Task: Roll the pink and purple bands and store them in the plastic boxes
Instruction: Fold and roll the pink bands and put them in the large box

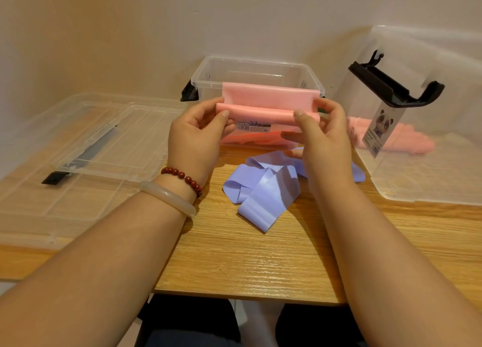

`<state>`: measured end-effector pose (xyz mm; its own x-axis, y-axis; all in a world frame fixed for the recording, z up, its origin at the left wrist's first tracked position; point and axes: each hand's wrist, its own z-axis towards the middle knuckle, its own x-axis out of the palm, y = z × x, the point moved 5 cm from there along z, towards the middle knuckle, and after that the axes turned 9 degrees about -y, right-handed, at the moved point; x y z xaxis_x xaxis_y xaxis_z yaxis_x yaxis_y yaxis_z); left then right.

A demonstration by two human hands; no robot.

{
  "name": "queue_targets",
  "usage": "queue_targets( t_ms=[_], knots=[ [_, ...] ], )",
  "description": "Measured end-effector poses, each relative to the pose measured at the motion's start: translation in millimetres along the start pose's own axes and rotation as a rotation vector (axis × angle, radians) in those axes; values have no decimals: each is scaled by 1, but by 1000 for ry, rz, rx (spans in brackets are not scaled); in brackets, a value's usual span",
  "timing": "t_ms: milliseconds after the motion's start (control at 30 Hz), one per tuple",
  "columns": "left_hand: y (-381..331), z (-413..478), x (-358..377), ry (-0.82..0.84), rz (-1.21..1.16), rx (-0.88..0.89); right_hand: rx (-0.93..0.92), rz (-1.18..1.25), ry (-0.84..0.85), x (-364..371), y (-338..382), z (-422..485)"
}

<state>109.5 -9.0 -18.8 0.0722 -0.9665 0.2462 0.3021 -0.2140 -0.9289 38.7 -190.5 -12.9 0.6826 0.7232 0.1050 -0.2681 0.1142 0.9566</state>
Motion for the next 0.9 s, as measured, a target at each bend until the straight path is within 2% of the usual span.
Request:
queue_targets(
  t_ms=[67,133,267,433,667,900],
  knots=[
    [0,0,0,-18,-14,-9,20,8,-113,-6,-2,2],
    [0,0,0,-19,-26,-16,17,-15,-148,-8,-3,1],
    [-1,0,0,-9,-40,-14,-29,-72,-107,-4,-3,-1],
    [1,1,-1,3,-4,-7,-109,-66,-132,-9,0,2],
    [0,1,1,72,63,-18,-49,9,-40,-6,-2,8],
    [3,1,1,58,30,-85,-39,-7,-71,-8,-6,12]
  ],
)
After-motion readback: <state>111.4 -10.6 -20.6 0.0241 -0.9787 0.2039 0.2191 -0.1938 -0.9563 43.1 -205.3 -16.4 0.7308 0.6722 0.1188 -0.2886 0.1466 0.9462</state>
